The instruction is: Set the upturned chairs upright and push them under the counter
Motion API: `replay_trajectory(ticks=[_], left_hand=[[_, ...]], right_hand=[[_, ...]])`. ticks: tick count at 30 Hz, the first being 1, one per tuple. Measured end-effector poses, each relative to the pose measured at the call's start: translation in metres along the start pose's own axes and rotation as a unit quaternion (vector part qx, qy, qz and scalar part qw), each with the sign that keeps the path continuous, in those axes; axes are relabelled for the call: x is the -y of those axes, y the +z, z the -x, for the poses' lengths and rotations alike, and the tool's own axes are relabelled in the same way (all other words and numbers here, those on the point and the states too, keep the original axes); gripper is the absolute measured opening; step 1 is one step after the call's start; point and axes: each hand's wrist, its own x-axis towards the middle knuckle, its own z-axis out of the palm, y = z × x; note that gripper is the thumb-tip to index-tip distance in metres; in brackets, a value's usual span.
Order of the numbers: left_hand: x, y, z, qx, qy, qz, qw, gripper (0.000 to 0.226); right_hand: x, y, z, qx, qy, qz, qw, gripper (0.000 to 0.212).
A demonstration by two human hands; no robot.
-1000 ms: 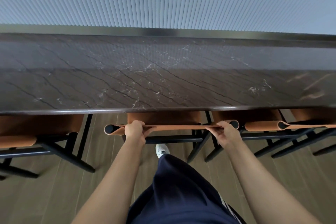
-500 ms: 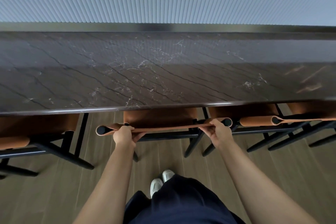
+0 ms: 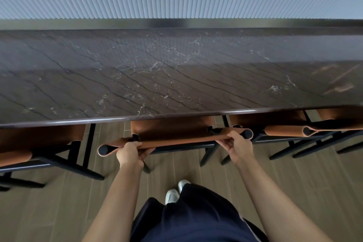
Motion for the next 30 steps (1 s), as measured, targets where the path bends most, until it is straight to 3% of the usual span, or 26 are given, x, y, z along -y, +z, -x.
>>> replay_trajectory(ticks=[5,11,14,17,20,24,30], left_hand=[[-0.003,0.005,-0.004,-0.022,-0.007,0.008,1.000,0.027],[-0.003,0.005,-0.005,-0.011,-0.006,0.003,1.000,0.025],[-0.004,0.003,-0.002,0.025,-0.003,0.005,1.000,0.023],[-0.003,-0.002,0.005,0.099,0.003,0.015,0.995,0.011],[-0.001,-0.010,0.015,0.157,0.012,0.015,0.987,0.016],[0.010,-0.028,0.041,0.159,0.070,0.019,0.985,0.020],[0.037,-0.082,0.090,0.136,0.179,0.001,0.974,0.048]], right_hand=[[-0.002,0.000,-0.005,-0.014,-0.001,-0.008,1.000,0.029],[-0.001,-0.002,0.002,0.011,-0.007,0.006,1.000,0.016],[0.000,-0.006,0.004,0.030,0.004,0.008,1.000,0.025],[0.000,-0.010,0.006,0.068,0.023,0.033,0.997,0.020],[-0.006,-0.015,0.009,0.088,0.047,0.056,0.993,0.031],[-0.019,-0.029,0.026,0.127,0.056,0.123,0.983,0.052],[-0.024,-0.050,0.073,0.211,-0.018,0.257,0.943,0.036]])
